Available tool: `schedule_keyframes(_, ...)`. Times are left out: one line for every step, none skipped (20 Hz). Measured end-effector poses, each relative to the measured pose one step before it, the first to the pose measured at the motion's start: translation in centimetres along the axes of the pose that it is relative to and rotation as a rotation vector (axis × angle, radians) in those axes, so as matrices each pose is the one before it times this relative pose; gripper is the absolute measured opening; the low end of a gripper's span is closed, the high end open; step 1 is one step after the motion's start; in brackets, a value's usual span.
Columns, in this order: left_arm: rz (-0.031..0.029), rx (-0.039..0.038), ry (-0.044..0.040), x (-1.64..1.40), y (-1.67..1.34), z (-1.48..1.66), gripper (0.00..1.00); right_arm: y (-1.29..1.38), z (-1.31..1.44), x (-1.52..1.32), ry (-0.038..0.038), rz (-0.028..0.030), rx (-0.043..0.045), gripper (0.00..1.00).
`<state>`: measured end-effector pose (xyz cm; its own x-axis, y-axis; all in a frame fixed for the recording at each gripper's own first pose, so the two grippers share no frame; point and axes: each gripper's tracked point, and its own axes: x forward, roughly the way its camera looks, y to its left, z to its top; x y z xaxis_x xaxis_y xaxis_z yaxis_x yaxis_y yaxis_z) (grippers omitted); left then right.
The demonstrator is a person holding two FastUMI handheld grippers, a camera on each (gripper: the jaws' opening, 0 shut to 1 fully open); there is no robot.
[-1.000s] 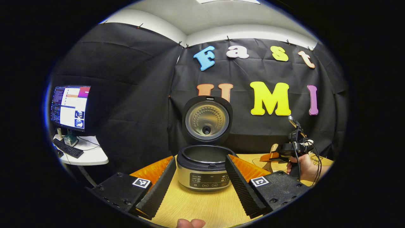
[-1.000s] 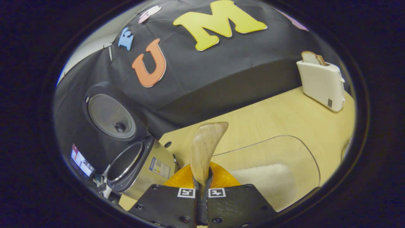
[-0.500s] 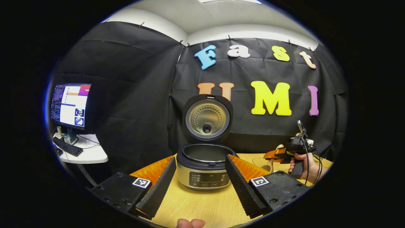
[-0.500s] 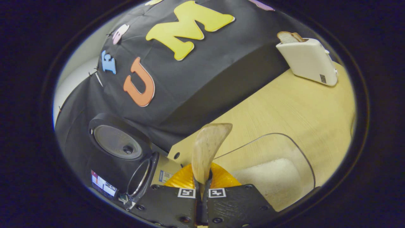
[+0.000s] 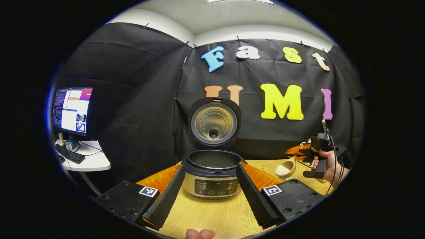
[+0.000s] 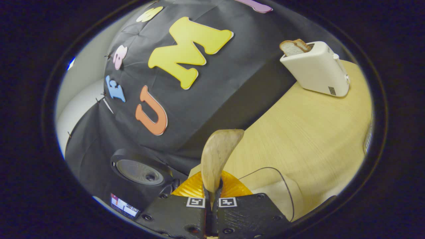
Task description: Close the left gripper, press the button to open the rice cooker; take a wooden spoon from the chopstick holder with the right hand, scoop a spoonful of rice and pour it into the rice cooker, then put the wooden spoon back into the chopstick holder.
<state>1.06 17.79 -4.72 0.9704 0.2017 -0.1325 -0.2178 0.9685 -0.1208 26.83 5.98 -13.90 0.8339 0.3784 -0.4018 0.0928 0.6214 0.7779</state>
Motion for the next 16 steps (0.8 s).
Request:
schedule_keyframes(0.00038,-0.00096,0.00258,0.019,0.065,-0.103,0.99,0.185,0.876,-0.263,-0.01811,0.01290,0.02752,0.00)
schedule_keyframes(0.00270,-0.00087,0.00161,0.012,0.165,-0.068,0.99,0.320,0.785,-0.320,-0.01677,0.01472,0.02369,0.00)
schedule_keyframes(0.00281,-0.00279,0.00194,0.072,0.155,-0.056,0.99,0.352,0.694,-0.203,-0.01348,0.00869,0.01661,0.00)
schedule_keyframes(0.00076,-0.00408,0.00173,-0.031,0.138,-0.052,0.99,0.146,0.468,-0.179,-0.00838,0.00680,0.01063,0.00)
schedule_keyframes(-0.00042,-0.00427,0.00305,0.050,0.026,-0.083,0.99,0.480,0.413,0.063,-0.00575,0.00873,0.00751,0.02)
schedule_keyframes(0.00035,-0.00280,0.00470,0.111,-0.002,-0.165,0.99,0.826,0.032,0.043,-0.00200,0.01157,0.00763,0.00)
schedule_keyframes(-0.00043,0.00089,0.00484,-0.005,-0.051,-0.087,0.99,0.865,0.065,0.079,0.00249,0.01248,0.00750,0.00)
schedule_keyframes(0.00148,0.00416,0.00141,-0.029,0.146,-0.023,0.99,1.139,-0.048,0.134,0.00303,0.01489,0.00720,0.00)
schedule_keyframes(0.00208,0.00616,-0.00001,-0.016,0.025,0.045,0.99,1.071,-0.158,0.380,0.00571,0.01305,0.00239,0.00)
schedule_keyframes(0.00134,0.00446,-0.00071,-0.064,0.050,0.002,0.99,1.006,-0.404,0.407,0.00453,0.01021,-0.00217,0.00)
schedule_keyframes(0.00185,0.00246,-0.00140,-0.055,0.087,0.072,0.99,1.109,-0.309,0.683,0.00741,0.01127,-0.00785,0.00)
schedule_keyframes(0.00004,0.00157,-0.00244,-0.094,0.151,0.126,0.99,1.286,-0.295,0.562,0.00438,0.00911,-0.01317,0.00)
schedule_keyframes(-0.00081,0.00168,-0.00142,-0.055,0.144,0.084,0.99,1.323,-0.432,0.784,0.00348,0.00870,-0.01974,0.00)
schedule_keyframes(0.00289,0.00158,0.00024,-0.007,0.134,0.004,0.99,1.134,-0.566,0.568,0.00232,0.00649,-0.01522,0.00)
schedule_keyframes(0.00635,0.00139,-0.00024,-0.058,0.354,0.065,0.99,1.124,-0.569,0.686,0.00304,0.00898,-0.00764,0.00)
schedule_keyframes(0.00663,0.00095,0.00030,-0.158,0.399,0.040,0.99,1.092,-0.656,0.814,0.00823,0.00769,-0.00456,0.00)
